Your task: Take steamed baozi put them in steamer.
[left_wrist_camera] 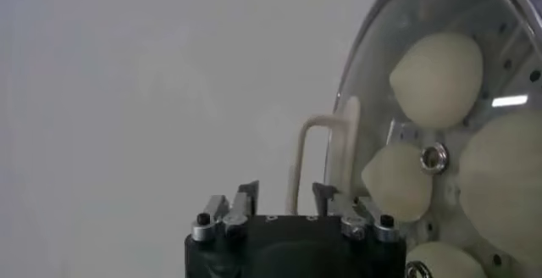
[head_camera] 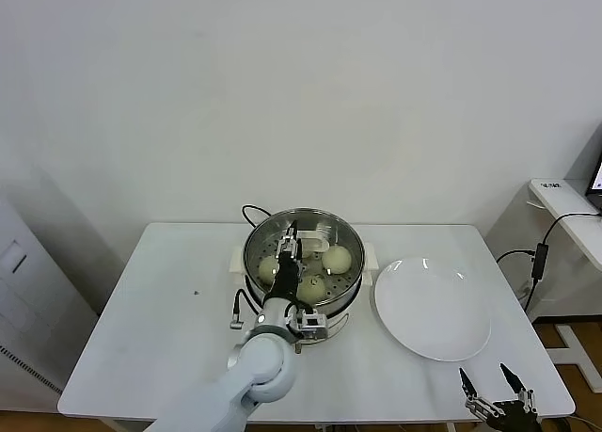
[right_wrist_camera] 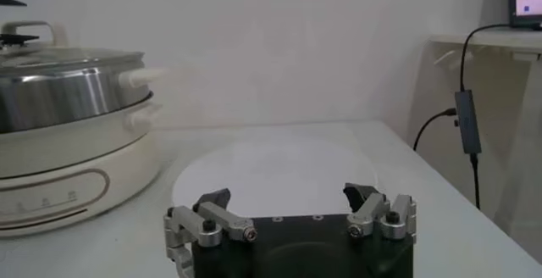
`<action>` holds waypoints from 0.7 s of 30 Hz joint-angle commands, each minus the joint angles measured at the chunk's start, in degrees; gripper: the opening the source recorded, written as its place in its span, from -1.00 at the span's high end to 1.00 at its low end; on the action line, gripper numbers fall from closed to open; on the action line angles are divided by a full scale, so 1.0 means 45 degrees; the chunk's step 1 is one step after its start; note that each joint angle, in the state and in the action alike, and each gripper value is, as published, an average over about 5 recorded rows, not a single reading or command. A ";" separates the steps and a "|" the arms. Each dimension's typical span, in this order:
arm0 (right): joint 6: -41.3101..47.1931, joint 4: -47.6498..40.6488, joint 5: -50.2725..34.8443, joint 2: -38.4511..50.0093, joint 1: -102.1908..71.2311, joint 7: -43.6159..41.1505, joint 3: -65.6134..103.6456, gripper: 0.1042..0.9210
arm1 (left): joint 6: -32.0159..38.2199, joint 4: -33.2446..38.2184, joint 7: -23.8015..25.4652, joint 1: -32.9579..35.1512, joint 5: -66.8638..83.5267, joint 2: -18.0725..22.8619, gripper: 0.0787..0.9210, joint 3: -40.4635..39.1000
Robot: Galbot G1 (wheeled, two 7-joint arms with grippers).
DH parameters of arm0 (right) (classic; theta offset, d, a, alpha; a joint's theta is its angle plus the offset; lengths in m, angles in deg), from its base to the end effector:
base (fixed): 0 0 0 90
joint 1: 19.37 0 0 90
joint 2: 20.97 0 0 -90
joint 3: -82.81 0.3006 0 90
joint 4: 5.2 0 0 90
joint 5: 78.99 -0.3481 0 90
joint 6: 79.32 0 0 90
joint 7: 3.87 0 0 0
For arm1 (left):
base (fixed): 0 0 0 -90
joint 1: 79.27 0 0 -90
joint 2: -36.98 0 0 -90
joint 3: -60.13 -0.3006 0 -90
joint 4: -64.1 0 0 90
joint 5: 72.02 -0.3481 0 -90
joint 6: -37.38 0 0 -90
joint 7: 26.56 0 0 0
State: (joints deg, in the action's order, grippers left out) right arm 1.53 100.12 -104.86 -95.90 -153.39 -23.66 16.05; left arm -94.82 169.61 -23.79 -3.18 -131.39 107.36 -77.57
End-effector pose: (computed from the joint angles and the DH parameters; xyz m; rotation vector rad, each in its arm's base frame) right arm 0.1058 -0.1822 -0.3345 0.0463 -2.9278 -0.0383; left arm 0.2861 -0.1640 -0.2163 0.1915 2.3514 1.9197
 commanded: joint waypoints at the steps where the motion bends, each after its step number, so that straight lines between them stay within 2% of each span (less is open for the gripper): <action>1: 0.0022 0.0096 -0.0297 0.0127 0.0175 0.0163 -0.0175 -0.76 | 0.0664 0.2797 -0.0915 0.1168 0.2851 -0.1039 -0.31 0.0810; 5: 0.0161 0.0644 -0.0991 0.0459 0.0659 0.0881 -0.0599 -0.76 | 0.2131 0.3500 -0.1702 0.1952 0.4218 -0.1286 -0.59 0.1907; 8: 0.0317 0.0963 -0.1221 0.0880 0.1468 0.1507 -0.0785 -0.76 | 0.3961 0.3648 -0.2376 0.2697 0.5230 -0.1309 -0.73 0.3208; 14: 0.0761 0.1092 -0.0869 0.1380 0.2964 0.2875 -0.1729 -0.76 | 0.6951 0.3673 -0.3348 0.3826 0.8061 -0.1517 -0.77 0.5753; 17: 0.1032 0.1204 -0.0815 0.1342 0.3324 0.3291 -0.2223 -0.76 | 0.8571 0.3519 -0.2831 0.4622 0.9536 -0.1159 -0.77 0.7127; 21: 0.1199 0.1117 -0.0822 0.1293 0.3594 0.3405 -0.2652 -0.76 | 1.0198 0.2999 -0.1651 0.5826 1.0950 -0.0055 -0.77 0.9010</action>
State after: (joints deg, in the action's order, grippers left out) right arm 4.50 104.07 -108.28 -91.53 -143.71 -14.23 9.82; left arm -72.29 182.96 -34.04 10.85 -103.74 102.28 -58.47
